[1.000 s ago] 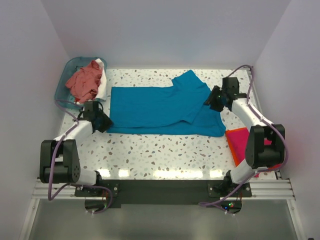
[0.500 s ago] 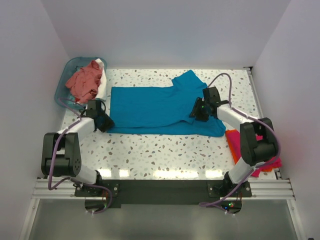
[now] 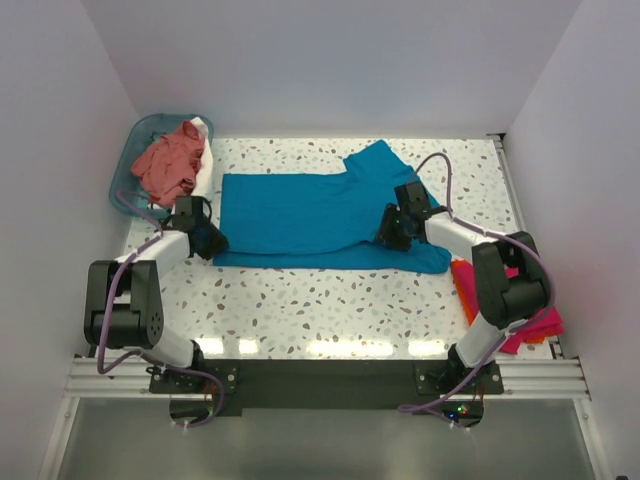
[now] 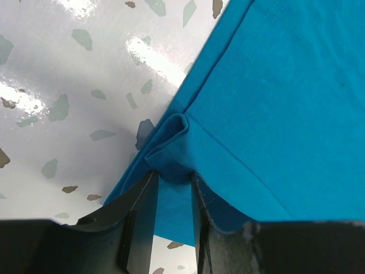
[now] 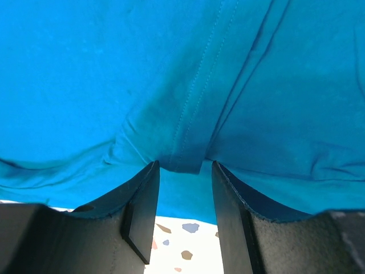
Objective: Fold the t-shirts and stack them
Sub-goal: Fold the tshirt
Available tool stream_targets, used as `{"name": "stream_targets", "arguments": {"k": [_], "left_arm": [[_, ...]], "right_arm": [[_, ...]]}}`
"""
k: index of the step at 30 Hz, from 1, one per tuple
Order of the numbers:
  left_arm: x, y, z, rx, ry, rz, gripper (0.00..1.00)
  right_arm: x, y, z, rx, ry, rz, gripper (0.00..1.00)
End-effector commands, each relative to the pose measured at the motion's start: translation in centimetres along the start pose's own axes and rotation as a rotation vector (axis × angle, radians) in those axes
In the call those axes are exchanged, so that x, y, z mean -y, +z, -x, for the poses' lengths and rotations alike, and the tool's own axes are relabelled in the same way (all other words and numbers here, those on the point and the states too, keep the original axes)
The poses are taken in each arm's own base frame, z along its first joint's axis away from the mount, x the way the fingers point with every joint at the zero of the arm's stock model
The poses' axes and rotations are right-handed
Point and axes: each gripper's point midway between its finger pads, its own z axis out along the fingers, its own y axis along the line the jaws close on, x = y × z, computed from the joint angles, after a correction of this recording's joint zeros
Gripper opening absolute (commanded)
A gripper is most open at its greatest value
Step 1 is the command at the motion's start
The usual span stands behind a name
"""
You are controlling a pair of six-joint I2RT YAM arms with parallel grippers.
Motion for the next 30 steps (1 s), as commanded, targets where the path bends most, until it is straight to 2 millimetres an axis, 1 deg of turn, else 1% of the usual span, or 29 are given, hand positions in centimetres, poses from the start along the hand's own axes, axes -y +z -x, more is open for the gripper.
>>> {"name": "stream_targets", "arguments": {"k": [1, 2, 5, 6, 8, 9, 12, 14, 17, 21, 24, 26, 28, 29, 30], "left_arm": [[1.4, -0.1, 1.6, 0.044, 0.027, -0.033, 0.34], [1.5, -0.1, 1.8, 0.046, 0.028, -0.036, 0.34], [1.7, -0.1, 2.0, 0.048, 0.029, -0.040, 0.34], [1.7, -0.1, 2.0, 0.049, 0.029, -0.041, 0.34], [2.0, -0.1, 2.2, 0.051, 0.031, -0.046, 0.34], [2.0, 0.0, 2.2, 0.050, 0.031, -0.047, 0.34], [2.1, 0.1, 2.3, 0.049, 0.031, -0.046, 0.33], [2.3, 0.1, 2.4, 0.049, 0.033, -0.048, 0.31], [2.5, 0.2, 2.7, 0.054, 0.032, -0.051, 0.30], [2.8, 0.6, 3.0, 0.053, 0.028, -0.053, 0.28], [3.0, 1.0, 3.2, 0.054, 0.017, -0.054, 0.26], [3.2, 1.4, 3.3, 0.052, 0.014, -0.052, 0.24], [3.3, 1.7, 3.4, 0.049, 0.002, -0.050, 0.24], [3.4, 1.8, 3.4, 0.049, -0.002, -0.050, 0.23], [3.4, 2.0, 3.4, 0.048, -0.010, -0.049, 0.23]], "right_arm": [[-0.4, 0.8, 0.7, 0.044, 0.017, 0.000, 0.45], [-0.3, 1.0, 0.7, 0.043, 0.019, -0.004, 0.45], [-0.5, 1.2, 0.8, 0.048, 0.024, -0.004, 0.38], [-0.5, 1.3, 0.9, 0.049, 0.027, -0.006, 0.33], [-0.9, 1.3, 1.3, 0.058, 0.028, 0.000, 0.25], [-1.0, 1.4, 1.5, 0.059, 0.031, 0.001, 0.18], [-1.2, 1.5, 1.8, 0.060, 0.036, 0.002, 0.08], [-1.7, 1.3, 2.4, 0.071, 0.036, 0.009, 0.03], [-2.2, 1.0, 3.2, 0.085, 0.034, 0.018, 0.00], [-2.8, 1.1, 3.9, 0.087, 0.023, 0.020, 0.00], [-3.6, 1.2, 5.0, 0.102, 0.017, 0.030, 0.00], [-3.7, 1.5, 5.4, 0.102, 0.013, 0.026, 0.00], [-4.3, 1.6, 6.1, 0.110, 0.004, 0.032, 0.00], [-4.3, 2.1, 6.0, 0.099, 0.000, 0.024, 0.00], [-4.8, 2.0, 6.6, 0.109, -0.009, 0.033, 0.00]]}}
